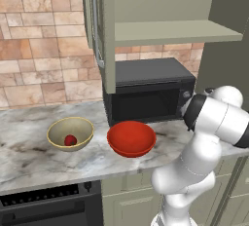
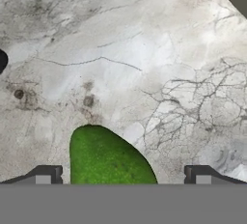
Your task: Pick both bowls and place them on the counter. Then place the avocado in one bowl and place the tomato in the other bowl.
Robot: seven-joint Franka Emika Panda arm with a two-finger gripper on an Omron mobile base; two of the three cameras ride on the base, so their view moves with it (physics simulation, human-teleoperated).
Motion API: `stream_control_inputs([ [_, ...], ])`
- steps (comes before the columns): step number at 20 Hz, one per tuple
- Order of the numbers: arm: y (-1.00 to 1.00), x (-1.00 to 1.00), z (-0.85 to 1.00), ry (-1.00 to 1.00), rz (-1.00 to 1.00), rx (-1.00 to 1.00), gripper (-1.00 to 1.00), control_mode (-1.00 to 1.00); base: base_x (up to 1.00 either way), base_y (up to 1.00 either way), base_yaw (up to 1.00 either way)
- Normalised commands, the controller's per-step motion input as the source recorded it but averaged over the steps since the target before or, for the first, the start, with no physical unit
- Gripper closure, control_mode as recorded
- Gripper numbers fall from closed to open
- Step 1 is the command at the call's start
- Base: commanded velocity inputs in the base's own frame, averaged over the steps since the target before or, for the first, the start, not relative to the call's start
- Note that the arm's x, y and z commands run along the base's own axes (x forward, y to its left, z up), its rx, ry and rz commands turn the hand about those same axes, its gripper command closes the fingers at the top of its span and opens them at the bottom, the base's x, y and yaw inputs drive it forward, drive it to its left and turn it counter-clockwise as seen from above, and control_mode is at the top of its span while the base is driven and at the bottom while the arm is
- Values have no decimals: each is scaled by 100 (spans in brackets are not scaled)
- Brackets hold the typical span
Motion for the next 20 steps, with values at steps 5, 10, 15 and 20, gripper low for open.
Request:
stream_control_inputs([
  [5,2,-3,-4,0,0,5,-100,-100,0,0,0],
  [10,3,-3,-1,0,0,4,-100,-100,0,0,0],
  [15,9,-9,0,0,0,1,-100,-100,0,0,0],
  [20,14,-3,0,0,0,1,-100,-100,0,0,0],
])
